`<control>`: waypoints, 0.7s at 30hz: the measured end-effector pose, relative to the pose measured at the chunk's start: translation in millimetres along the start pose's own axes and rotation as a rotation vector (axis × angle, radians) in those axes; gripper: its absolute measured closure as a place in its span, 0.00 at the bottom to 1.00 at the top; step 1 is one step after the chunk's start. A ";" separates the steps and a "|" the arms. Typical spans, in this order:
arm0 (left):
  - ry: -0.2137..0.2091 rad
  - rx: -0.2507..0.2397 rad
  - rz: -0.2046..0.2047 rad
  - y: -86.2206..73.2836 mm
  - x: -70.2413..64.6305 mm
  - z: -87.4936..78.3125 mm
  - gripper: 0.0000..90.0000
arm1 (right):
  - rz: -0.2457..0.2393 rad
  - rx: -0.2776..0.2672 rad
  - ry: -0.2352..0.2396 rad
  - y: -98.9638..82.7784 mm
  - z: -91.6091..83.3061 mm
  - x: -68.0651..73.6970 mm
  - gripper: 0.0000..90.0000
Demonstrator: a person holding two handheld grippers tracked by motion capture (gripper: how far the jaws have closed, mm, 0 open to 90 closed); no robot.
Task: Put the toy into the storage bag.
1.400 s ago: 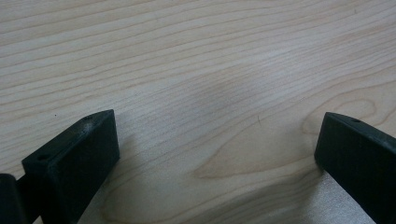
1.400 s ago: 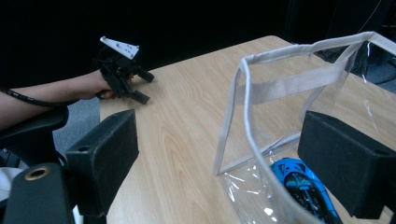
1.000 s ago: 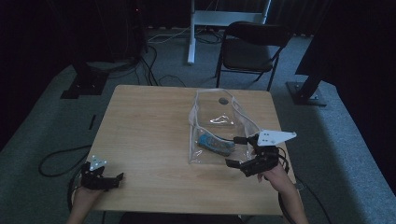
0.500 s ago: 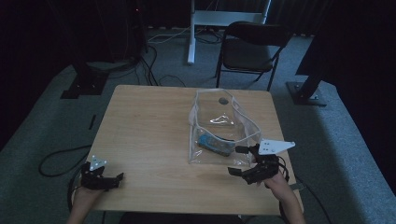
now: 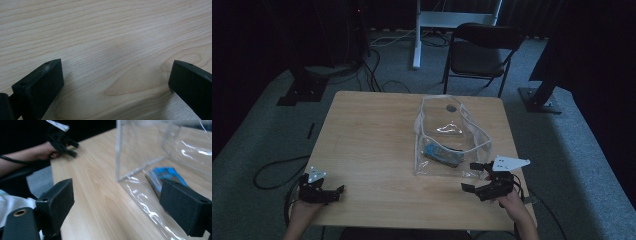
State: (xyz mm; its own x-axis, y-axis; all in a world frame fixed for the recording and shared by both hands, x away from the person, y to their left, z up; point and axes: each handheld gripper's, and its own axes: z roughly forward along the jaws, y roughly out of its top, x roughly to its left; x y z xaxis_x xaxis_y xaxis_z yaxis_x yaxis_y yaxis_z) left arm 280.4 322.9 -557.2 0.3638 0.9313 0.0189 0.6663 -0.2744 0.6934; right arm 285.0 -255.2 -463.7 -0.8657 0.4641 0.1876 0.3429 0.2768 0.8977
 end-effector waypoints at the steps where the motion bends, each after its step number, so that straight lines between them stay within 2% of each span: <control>1: 0.000 0.000 0.000 0.0 0.0 0.0 0.00 | 0.003 0.009 -0.009 -3.8 0.4 -2.3 0.13; 12: 0.000 0.000 0.000 0.0 0.0 0.0 0.00 | 0.047 0.061 -0.133 -42.2 0.6 -24.2 0.13; 17: 0.000 0.000 0.000 0.0 0.0 0.0 0.00 | 0.073 0.072 -0.222 -56.4 0.4 -34.5 0.13; 19: 0.000 0.000 0.000 0.0 0.0 0.0 0.00 | 0.088 0.081 -0.228 -59.6 0.4 -37.5 0.13; 21: 0.000 0.000 0.000 0.0 0.0 0.0 0.00 | 0.071 0.093 -0.246 -62.3 0.9 -37.1 0.13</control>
State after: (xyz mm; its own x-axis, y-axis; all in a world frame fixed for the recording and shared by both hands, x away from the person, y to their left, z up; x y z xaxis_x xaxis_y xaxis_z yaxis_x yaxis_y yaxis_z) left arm 280.4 322.9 -557.2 0.3638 0.9313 0.0188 0.6661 -0.2743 0.6936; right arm 296.1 -288.9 -526.9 -0.7275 0.6726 0.1358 0.4415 0.3072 0.8430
